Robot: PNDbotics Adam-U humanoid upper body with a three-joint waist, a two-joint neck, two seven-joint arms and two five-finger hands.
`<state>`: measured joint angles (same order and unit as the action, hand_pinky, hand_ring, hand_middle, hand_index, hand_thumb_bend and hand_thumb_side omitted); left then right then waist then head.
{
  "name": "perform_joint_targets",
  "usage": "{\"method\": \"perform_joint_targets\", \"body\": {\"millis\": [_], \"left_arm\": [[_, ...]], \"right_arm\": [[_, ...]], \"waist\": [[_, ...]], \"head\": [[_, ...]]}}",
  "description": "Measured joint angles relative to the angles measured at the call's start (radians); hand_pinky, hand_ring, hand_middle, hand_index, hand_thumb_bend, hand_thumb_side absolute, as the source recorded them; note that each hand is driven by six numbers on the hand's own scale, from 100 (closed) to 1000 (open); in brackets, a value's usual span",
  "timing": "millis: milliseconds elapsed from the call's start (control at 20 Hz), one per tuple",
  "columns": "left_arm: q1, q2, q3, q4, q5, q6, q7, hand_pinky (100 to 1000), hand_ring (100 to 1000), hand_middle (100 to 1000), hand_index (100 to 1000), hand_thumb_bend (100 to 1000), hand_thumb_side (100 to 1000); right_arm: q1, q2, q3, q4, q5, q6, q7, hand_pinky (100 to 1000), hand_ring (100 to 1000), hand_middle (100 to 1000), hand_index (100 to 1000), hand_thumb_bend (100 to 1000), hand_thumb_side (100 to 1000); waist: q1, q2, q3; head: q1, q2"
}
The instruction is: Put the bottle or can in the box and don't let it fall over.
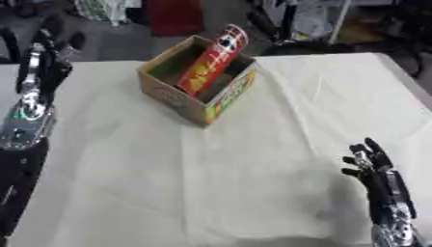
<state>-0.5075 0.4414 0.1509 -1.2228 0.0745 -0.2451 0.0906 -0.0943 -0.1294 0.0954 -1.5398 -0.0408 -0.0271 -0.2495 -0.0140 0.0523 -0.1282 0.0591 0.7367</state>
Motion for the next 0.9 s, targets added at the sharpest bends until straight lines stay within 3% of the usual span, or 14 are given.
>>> {"method": "perform_joint_targets", "body": {"millis": [400,700,900], "left_arm": [[0.214,-0.169,0.114,-0.212,-0.025,0.065,0.064,990,1000,912,957,582,664],[0.377,-0.225,0.121,-0.384,-0.037,0.085,0.062,990,1000,910,956,580,658],[0.407,-0.24,0.118,-0.475,-0.034,0.126,0.057,991,1000,908,955,575,659]], "right_arm": [[0.01,-0.006,-0.003,0.0,0.001,-0.003,-0.001,680,751,796,977,100,650],[0.02,-0.006,-0.001,0.0,0.003,-0.008,0.015,679,752,796,977,100,646],[0.025,-0.006,0.002,0.0,0.006,-0.009,0.022,679,752,797,977,100,644]], "waist": [[-0.001,-0.008,0.006],[-0.001,-0.027,-0.001],[-0.001,-0.028,-0.001]], "head": [[0.004,0.004],[0.017,0.018],[0.018,0.021]]}}
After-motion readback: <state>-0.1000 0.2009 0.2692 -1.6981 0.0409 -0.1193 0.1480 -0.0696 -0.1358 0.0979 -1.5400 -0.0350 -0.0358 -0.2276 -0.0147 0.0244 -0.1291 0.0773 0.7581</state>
